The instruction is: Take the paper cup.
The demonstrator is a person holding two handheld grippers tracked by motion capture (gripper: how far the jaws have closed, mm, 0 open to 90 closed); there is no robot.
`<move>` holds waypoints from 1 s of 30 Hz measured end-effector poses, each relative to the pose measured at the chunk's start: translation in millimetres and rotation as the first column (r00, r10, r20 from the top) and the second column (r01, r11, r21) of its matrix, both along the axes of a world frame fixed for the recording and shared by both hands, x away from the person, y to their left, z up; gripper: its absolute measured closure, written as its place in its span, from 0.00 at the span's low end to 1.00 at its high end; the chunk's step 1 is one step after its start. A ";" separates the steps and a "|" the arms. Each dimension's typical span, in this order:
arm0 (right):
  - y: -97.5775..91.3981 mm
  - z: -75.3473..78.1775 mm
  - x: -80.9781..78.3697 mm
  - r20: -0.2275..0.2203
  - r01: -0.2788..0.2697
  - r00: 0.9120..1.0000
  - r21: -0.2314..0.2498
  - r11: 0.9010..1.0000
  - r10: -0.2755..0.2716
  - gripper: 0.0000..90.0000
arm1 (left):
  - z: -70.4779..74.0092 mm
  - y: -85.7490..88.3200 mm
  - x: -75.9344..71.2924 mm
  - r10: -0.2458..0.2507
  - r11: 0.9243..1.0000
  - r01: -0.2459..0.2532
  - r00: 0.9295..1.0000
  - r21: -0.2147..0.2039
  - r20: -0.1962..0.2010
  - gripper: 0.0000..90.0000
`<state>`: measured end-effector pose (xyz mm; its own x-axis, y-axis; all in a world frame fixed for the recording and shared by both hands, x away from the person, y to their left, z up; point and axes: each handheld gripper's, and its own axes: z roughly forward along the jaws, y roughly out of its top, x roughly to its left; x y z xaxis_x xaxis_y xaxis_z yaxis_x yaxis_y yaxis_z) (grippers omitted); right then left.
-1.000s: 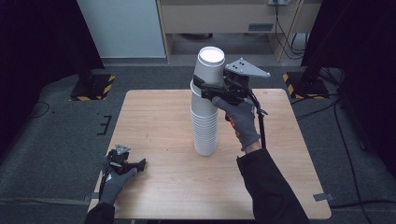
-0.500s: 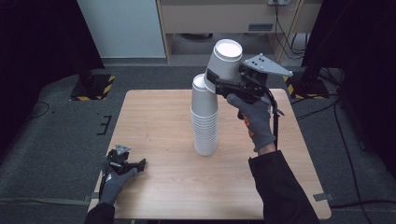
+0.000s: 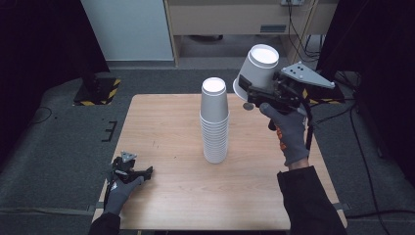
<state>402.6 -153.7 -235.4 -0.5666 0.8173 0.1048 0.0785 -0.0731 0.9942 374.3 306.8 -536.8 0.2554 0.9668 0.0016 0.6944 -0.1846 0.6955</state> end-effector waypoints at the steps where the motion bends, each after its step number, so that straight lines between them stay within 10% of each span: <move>1: -2.5 -1.3 -1.0 -0.002 0.003 1.000 0.001 1.000 -0.003 0.17 | 0.0 0.0 0.0 0.000 1.000 0.000 1.000 0.000 0.000 0.00; 30: -68.4 -76.7 -22.0 -0.112 0.094 0.989 -0.033 0.995 -0.097 0.17 | -0.1 -0.1 0.0 0.001 1.000 -0.001 1.000 -0.001 0.001 0.00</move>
<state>380.6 -222.1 -312.1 -0.4717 0.8705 0.1405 0.1853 -0.0579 0.9810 374.3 306.7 -536.8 0.2545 0.9671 0.0012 0.6939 -0.1835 0.6963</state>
